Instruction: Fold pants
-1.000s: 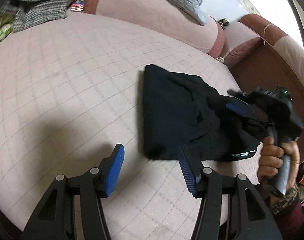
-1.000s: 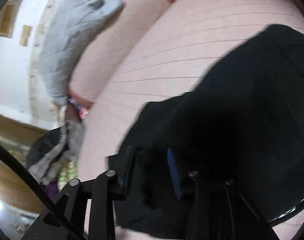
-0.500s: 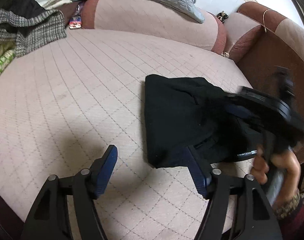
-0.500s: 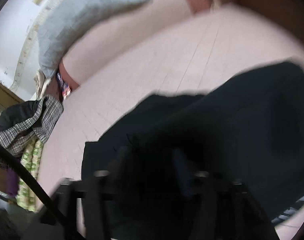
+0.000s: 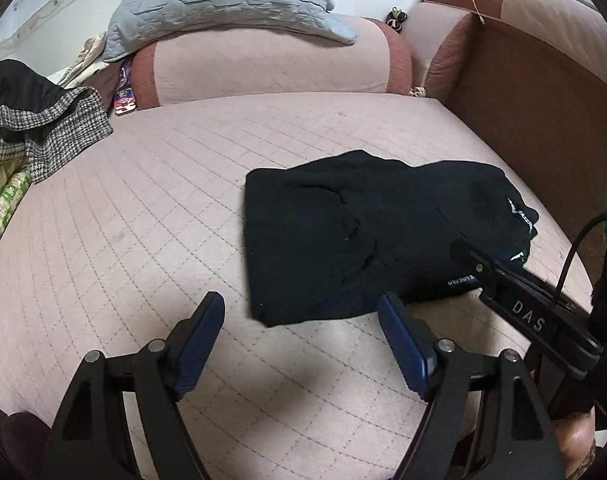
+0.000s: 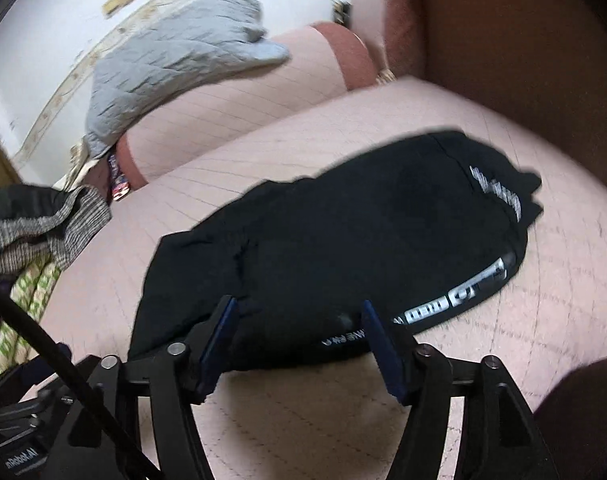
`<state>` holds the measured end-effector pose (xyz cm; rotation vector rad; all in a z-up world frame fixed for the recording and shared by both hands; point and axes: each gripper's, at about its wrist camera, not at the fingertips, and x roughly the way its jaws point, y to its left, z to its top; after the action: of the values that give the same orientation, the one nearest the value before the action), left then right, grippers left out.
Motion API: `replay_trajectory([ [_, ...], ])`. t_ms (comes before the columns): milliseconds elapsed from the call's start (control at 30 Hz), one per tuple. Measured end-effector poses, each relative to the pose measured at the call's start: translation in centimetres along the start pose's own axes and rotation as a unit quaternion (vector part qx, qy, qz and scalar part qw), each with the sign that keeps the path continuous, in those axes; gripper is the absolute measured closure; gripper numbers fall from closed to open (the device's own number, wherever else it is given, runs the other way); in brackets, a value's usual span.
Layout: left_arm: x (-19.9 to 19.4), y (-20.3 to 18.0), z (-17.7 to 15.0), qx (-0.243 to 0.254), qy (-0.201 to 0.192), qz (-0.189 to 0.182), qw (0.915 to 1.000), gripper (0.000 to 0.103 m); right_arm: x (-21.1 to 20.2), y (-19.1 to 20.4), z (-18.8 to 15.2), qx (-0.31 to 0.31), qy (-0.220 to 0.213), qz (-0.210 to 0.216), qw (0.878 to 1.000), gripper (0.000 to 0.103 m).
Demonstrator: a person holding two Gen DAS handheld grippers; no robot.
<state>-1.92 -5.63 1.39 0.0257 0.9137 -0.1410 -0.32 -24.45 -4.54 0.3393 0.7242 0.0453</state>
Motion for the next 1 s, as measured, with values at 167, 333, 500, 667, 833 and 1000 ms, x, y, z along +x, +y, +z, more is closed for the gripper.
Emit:
replay_trajectory([
  [167, -0.1, -0.3, -0.2, -0.001, 0.004, 0.0, 1.0, 0.025, -1.2, 2.1, -0.4, -0.043, -0.026, -0.006, 0.999, 0.025],
  [333, -0.1, -0.3, -0.3, -0.001, 0.0, 0.004, 1.0, 0.025, -0.9, 2.4, -1.1, -0.047, -0.011, -0.004, 0.999, 0.024],
  [500, -0.2, 0.0, -0.4, -0.004, -0.003, 0.01, 0.9999, 0.025, -0.6, 2.9, -1.4, -0.057, -0.009, -0.008, 0.998, 0.024],
  [667, 0.1, 0.3, -0.5, -0.01, 0.002, 0.012, 0.9999, 0.025, -0.1, 3.2, -1.7, -0.068, -0.001, -0.008, 0.998, 0.023],
  [833, 0.3, 0.6, -0.6, -0.011, 0.007, 0.014, 0.9998, 0.025, 0.3, 3.3, -1.8, -0.074, 0.005, -0.009, 0.997, 0.023],
  [1000, 0.4, 0.6, -0.7, -0.011, 0.008, 0.014, 0.9998, 0.025, 0.7, 3.2, -1.9, -0.072, 0.012, -0.012, 0.997, 0.023],
])
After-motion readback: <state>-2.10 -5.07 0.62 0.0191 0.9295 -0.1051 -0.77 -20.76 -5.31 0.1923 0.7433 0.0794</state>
